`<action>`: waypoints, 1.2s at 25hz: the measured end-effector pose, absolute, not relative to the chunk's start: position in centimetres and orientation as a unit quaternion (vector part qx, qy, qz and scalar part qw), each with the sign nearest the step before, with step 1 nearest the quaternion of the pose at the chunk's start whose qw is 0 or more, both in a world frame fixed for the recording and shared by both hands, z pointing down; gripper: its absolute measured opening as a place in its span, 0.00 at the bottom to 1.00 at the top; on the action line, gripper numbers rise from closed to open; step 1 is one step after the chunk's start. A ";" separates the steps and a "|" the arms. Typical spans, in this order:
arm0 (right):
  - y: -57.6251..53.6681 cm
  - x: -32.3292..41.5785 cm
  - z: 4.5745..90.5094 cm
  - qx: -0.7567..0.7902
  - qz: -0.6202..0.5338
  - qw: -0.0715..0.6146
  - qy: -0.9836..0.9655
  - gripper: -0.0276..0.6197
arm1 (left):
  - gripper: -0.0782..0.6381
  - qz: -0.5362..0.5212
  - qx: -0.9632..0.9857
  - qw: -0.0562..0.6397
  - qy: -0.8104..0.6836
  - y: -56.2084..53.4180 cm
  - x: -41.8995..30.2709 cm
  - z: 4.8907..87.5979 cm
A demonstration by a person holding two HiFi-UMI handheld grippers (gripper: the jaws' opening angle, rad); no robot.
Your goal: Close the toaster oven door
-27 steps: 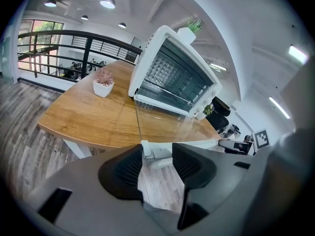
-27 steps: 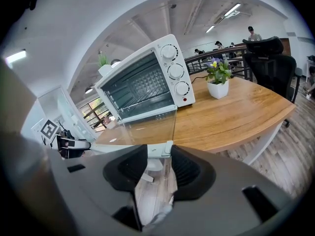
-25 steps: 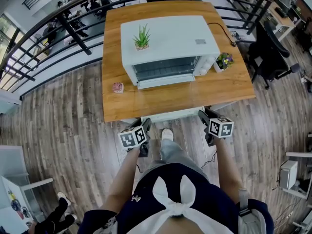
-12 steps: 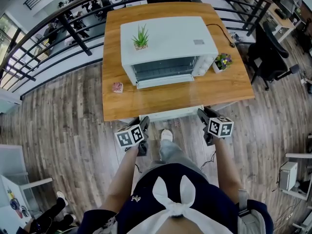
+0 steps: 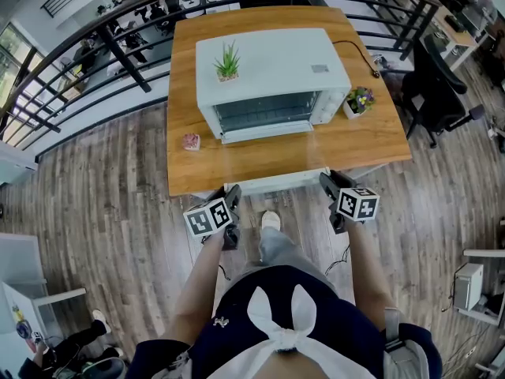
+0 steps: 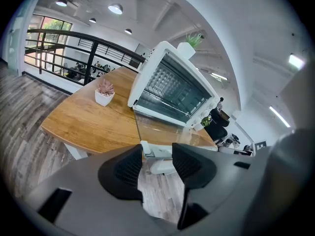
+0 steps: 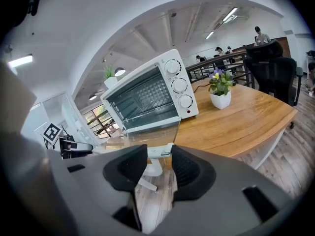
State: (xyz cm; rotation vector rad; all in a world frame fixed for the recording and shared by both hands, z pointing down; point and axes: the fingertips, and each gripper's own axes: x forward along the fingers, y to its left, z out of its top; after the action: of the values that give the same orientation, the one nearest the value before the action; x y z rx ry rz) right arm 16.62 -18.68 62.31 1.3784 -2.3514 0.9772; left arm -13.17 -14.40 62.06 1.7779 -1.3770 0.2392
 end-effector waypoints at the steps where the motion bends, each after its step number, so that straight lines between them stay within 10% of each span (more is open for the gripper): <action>1: -18.8 16.6 62.1 0.472 0.334 0.120 -0.807 0.29 | 0.39 0.093 0.712 0.426 -0.551 -14.5 -13.2 61.8; 30: -20.3 16.5 58.6 0.466 0.293 0.105 -0.828 0.30 | 0.39 0.051 0.707 0.424 -0.564 -15.9 -13.3 58.2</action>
State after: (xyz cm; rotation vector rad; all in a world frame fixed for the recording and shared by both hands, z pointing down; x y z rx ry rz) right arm 16.53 -20.26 58.57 1.3733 -2.4401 0.8642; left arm -13.31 -15.93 58.23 1.7686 -1.4122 0.1269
